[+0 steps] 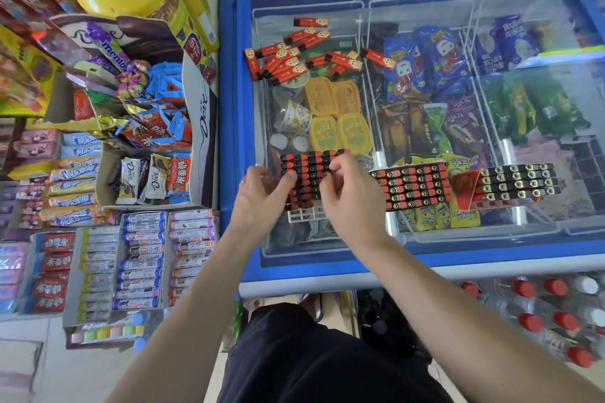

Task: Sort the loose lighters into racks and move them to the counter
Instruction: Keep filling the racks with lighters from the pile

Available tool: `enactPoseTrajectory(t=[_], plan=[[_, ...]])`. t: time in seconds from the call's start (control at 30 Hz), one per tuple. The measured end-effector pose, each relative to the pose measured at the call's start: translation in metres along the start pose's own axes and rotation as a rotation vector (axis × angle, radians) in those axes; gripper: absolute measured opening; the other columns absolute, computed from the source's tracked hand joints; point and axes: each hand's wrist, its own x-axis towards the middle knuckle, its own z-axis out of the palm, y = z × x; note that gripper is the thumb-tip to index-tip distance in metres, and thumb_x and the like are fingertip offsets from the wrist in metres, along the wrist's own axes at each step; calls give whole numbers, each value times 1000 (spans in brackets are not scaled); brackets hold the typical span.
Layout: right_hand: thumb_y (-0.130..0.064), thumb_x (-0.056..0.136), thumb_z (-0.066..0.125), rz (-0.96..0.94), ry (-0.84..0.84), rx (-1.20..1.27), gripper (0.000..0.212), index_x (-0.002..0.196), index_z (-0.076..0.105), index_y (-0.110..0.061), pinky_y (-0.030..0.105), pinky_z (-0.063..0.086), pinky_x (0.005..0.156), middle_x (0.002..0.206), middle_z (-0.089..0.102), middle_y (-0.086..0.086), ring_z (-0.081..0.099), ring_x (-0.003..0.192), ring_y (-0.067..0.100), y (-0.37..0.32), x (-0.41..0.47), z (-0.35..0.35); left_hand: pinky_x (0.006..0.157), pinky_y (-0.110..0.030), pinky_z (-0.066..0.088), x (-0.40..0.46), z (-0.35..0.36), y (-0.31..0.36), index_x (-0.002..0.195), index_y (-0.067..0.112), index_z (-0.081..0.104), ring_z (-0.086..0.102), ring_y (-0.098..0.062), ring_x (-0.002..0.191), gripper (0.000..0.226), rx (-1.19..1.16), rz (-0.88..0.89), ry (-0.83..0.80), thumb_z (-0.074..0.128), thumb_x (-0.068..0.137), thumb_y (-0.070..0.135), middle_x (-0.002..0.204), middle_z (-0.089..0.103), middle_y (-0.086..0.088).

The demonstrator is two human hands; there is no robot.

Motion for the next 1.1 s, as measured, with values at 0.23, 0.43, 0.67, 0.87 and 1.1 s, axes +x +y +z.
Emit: enactPoseTrajectory(t=[0.23, 0.43, 0.67, 0.87, 1.1], plan=[[-17, 95, 68, 80, -256, -128, 63, 151, 39, -13, 28, 45, 83, 139, 51, 12, 59, 113, 27, 15, 96, -26, 115, -43, 38, 70, -16, 60, 160, 21, 26, 41, -27, 142, 75, 96, 133, 47, 56, 100, 55, 157, 33, -10], [-13, 89, 73, 193, -508, -339, 96, 164, 14, -24, 52, 44, 109, 158, 32, 19, 39, 142, 40, 46, 176, -32, 116, -55, 33, 141, -22, 90, 165, 36, 12, 23, -42, 147, 81, 505, 173, -30, 58, 99, 50, 164, 19, -17], [-61, 84, 75, 315, -630, -440, 121, 164, -10, -27, 61, 25, 122, 172, 3, 16, 10, 157, 41, 75, 240, -22, 122, -63, 20, 196, -22, 107, 164, 45, -3, -1, -47, 156, 103, 654, 62, -84, 66, 90, 66, 170, -4, -25], [-63, 84, 74, 422, -663, -482, 129, 161, -21, -22, 59, 23, 123, 170, -10, 23, 3, 156, 45, 87, 272, 0, 120, -61, 22, 232, -12, 118, 164, 38, -2, 7, -51, 154, 110, 610, 28, -45, 72, 87, 63, 166, 0, -32], [-57, 76, 83, 94, -714, -534, 129, 164, -8, -31, 60, 27, 121, 169, 7, 14, 9, 156, 38, 73, 297, 23, 119, -60, 28, 254, 0, 120, 153, 38, 25, 21, -46, 145, 92, 678, 123, 3, 79, 81, 62, 157, 16, -24]])
